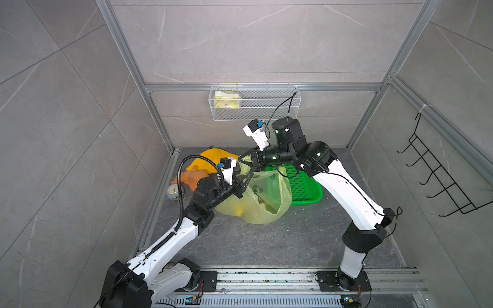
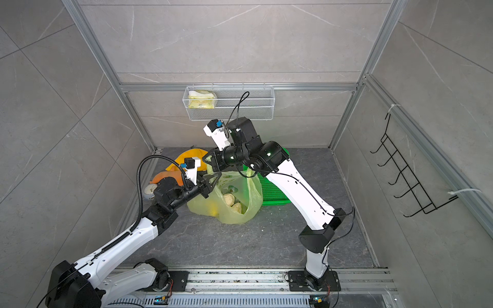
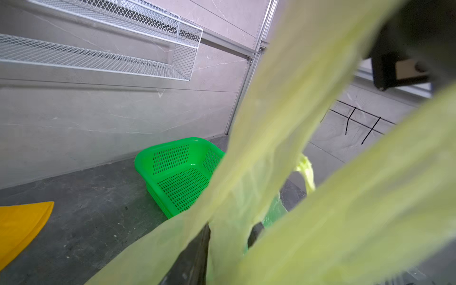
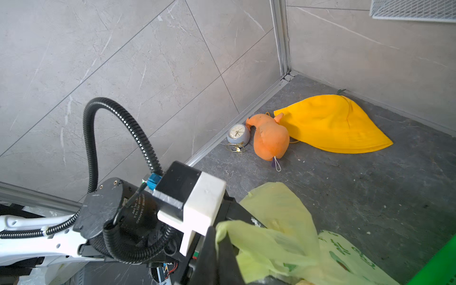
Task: Place the pears into plastic bags & tie knots
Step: Place the plastic bag at the center of the board.
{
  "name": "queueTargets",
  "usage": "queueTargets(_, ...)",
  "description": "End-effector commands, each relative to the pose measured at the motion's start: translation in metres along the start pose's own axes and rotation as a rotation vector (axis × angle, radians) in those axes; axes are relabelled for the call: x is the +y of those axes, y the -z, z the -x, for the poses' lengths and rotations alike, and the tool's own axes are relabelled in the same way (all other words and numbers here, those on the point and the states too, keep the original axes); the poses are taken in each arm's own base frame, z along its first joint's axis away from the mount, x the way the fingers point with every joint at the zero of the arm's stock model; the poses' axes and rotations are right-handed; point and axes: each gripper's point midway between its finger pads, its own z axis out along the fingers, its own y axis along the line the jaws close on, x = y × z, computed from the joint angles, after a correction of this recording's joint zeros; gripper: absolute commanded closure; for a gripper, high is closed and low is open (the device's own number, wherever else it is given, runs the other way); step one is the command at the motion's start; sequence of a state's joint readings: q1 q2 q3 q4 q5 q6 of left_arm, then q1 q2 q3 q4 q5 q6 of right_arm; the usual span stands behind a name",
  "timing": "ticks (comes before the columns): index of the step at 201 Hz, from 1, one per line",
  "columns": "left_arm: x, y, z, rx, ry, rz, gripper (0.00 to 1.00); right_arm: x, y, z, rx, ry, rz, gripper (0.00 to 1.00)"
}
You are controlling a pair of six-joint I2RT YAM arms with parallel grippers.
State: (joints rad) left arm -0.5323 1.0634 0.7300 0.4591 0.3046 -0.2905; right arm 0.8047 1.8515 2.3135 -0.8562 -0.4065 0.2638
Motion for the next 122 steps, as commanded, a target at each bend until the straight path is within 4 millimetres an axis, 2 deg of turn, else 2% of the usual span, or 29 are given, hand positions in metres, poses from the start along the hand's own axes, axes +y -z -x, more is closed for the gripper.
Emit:
queueTargets(1,-0.004,0.014,0.026,-0.075,-0.009,0.031,0.36,0.022,0.006,0.023,-0.091,0.031,0.082,1.00)
queueTargets(21,-0.005,0.025,0.041,-0.087,-0.079,0.069,0.20,0.022,0.006,0.020,-0.086,0.029,0.090,1.00)
queueTargets(39,-0.006,0.030,0.051,-0.088,-0.153,0.095,0.14,0.023,0.006,0.017,-0.078,0.027,0.099,1.00)
queueTargets(93,-0.013,0.019,0.068,-0.044,-0.328,0.073,0.11,0.031,0.011,0.014,-0.065,0.033,0.126,1.00)
queueTargets(122,-0.017,0.004,0.062,-0.027,-0.347,0.013,0.14,0.035,0.015,0.018,-0.073,0.039,0.141,1.00)
